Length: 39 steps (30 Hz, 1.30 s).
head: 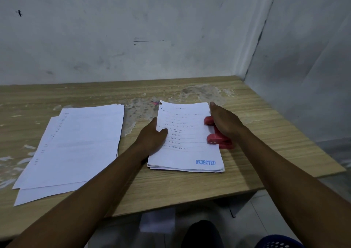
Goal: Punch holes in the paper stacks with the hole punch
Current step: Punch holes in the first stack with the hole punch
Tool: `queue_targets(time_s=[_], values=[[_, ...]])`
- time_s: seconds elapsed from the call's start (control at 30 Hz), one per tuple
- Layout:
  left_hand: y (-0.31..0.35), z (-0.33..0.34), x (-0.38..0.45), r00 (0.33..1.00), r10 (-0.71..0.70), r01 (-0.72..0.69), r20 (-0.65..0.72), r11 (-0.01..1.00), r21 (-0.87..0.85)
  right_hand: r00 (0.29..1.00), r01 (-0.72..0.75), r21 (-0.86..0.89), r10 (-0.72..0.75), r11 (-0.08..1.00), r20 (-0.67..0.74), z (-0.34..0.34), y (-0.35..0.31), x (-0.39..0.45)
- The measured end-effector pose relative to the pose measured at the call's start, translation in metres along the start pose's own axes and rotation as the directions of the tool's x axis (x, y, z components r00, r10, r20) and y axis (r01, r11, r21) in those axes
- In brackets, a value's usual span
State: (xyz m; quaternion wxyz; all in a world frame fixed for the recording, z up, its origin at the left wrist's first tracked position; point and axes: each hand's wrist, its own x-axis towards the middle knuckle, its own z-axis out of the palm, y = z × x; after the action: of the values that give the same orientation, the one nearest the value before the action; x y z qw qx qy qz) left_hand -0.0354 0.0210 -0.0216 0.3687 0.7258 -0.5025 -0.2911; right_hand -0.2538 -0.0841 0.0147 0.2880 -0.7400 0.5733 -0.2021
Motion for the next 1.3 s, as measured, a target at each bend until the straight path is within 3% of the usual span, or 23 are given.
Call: queue_targets(time_s=[0.47, 0.6, 0.87, 0.97, 1.1, 1.3], values=[[-0.001, 0.003, 0.002, 1.000, 0.010, -0.009, -0.022, 0.999, 0.034, 0.997, 0.072, -0.069, -0.074, 0.995, -0.026, 0.005, 0.013, 0.016], [-0.005, 0.004, 0.006, 1.000, 0.010, -0.010, -0.023, 0.999, 0.035, 0.994, 0.107, -0.293, -0.111, 0.950, 0.004, 0.021, 0.030, 0.019], [-0.010, 0.007, 0.008, 0.999, 0.017, -0.017, -0.040, 1.000, 0.012, 0.993, 0.115, -0.061, -0.113, 0.992, 0.029, 0.026, 0.041, 0.024], [-0.010, 0.007, 0.007, 0.999, 0.011, -0.010, -0.039, 1.000, 0.006, 0.992, 0.121, -0.074, -0.119, 0.990, 0.035, 0.026, 0.040, 0.023], [-0.010, 0.007, 0.006, 0.999, 0.016, -0.016, -0.036, 1.000, -0.003, 0.987, 0.149, -0.232, -0.131, 0.961, 0.090, 0.025, 0.041, 0.027], [-0.007, 0.003, 0.002, 0.999, 0.010, -0.009, -0.036, 1.000, 0.016, 0.988, 0.138, -0.532, -0.078, 0.836, 0.133, 0.015, 0.024, 0.030]])
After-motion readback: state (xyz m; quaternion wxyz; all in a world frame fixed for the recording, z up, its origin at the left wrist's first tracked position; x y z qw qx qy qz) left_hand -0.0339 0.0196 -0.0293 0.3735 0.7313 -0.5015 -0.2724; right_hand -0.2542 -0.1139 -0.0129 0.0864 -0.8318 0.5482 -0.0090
